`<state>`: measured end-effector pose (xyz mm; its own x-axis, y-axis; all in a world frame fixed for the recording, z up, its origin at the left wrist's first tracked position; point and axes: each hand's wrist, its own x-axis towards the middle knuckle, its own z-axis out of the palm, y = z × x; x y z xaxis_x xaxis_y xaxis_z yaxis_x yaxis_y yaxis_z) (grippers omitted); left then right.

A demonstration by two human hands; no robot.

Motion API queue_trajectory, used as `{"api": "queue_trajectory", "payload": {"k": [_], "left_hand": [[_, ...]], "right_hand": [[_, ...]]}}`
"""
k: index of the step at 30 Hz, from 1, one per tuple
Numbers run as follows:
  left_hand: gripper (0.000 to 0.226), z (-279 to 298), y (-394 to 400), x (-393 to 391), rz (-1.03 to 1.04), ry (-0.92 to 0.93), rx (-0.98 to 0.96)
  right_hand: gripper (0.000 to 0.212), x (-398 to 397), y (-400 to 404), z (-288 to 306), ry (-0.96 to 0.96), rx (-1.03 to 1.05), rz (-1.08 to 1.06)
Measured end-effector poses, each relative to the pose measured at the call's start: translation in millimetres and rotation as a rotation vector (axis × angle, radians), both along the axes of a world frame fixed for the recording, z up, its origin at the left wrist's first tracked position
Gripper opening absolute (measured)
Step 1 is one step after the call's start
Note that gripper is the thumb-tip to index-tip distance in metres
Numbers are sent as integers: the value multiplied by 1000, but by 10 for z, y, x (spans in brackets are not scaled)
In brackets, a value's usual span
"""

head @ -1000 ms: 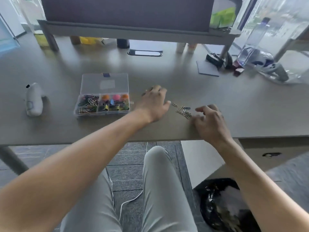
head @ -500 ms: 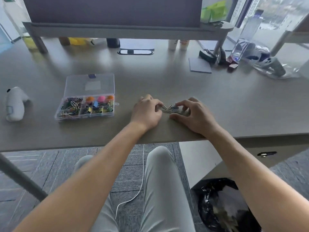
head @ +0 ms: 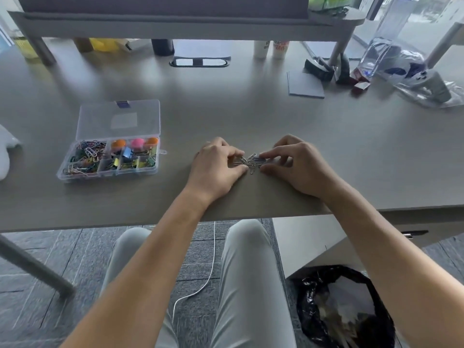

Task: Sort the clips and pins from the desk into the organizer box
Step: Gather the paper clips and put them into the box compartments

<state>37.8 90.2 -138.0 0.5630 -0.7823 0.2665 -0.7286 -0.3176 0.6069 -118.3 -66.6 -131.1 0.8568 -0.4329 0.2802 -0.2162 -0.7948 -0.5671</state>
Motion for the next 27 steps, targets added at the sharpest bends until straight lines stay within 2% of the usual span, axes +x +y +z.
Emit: {"api": "queue_trajectory", "payload": {"k": [5,10,15,19,22,27], "left_hand": [[5,-33,-15,-58,14,30,-106],[2,-16,-24,-73,-25,-53,-64],[5,6,-56,-124,-26,-199,-18],[4,-17,-29,-128,-6,-187,-47],[5,-24,19,-119,18,-123,-115],[7,-47,178,-177,120,-80,-181]], "right_hand": [[11,44,-9,-4,-25,3,17],[7,79,57,86,52,-135,35],[17,88,168,106,120,-401,12],[20,91,193,114,134,-551,-44],[19,101,193,146,152,-565,-64],[17,64,223,163,154,-451,-110]]}}
